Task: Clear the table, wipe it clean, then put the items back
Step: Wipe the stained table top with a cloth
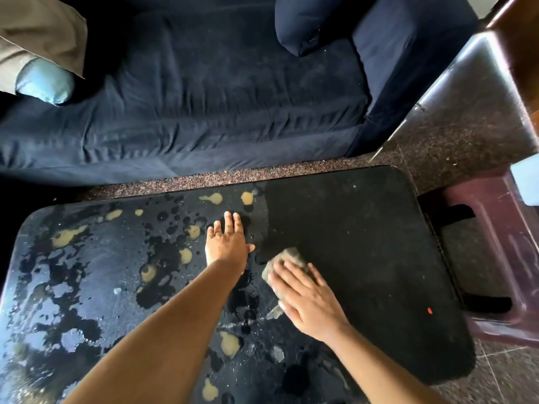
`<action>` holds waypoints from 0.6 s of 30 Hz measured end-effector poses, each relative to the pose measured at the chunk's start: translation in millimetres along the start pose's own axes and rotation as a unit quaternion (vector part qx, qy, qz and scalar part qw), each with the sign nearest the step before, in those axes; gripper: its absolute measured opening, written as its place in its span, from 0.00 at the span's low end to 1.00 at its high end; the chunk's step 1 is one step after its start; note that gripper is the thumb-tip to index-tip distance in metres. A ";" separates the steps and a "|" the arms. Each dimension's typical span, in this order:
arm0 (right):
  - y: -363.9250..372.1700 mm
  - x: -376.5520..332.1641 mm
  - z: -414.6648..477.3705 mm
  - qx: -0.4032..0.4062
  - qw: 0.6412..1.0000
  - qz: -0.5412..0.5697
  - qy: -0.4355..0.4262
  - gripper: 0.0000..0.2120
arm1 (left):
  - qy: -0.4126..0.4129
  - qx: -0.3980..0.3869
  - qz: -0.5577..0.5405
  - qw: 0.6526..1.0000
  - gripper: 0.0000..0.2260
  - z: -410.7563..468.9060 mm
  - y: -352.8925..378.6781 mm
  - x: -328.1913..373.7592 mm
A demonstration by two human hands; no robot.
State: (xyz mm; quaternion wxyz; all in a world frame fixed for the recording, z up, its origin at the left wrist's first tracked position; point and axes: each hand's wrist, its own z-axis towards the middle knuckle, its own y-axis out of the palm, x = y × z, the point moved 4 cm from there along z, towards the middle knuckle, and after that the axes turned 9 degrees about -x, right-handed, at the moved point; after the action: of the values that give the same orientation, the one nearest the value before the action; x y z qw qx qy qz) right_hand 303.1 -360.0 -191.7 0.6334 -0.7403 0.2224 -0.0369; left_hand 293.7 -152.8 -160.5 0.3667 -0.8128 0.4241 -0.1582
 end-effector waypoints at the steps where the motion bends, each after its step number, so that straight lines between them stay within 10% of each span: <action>1: 0.0 7.5 -8.9 -0.025 0.997 -0.025 -0.064 0.29 | 0.001 0.002 0.000 1.000 0.35 0.2 -0.3 -0.6; 3: -3.3 31.9 -15.5 -0.051 0.992 -0.063 -0.092 0.31 | 0.004 0.009 0.001 1.000 0.35 0.4 -0.4 -1.1; 9: -9.2 15.9 12.3 0.049 0.969 0.057 0.236 0.27 | 0.005 0.009 0.012 1.000 0.35 1.0 1.8 -1.6; 15: 0.4 22.4 -24.7 -0.066 0.979 -0.100 -0.167 0.29 | 0.002 0.000 0.007 1.000 0.35 1.0 -0.5 -1.0; 18: -6.8 51.3 -15.5 -0.050 0.997 -0.063 -0.005 0.30 | 0.000 0.000 0.013 1.000 0.35 2.2 0.6 -1.3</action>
State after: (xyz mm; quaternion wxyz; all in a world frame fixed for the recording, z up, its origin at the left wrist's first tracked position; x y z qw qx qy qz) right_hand 345.9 -392.9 -193.8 0.5935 -0.7835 0.1736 -0.0618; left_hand 293.9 -151.0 -162.3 0.3689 -0.8074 0.4342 -0.1535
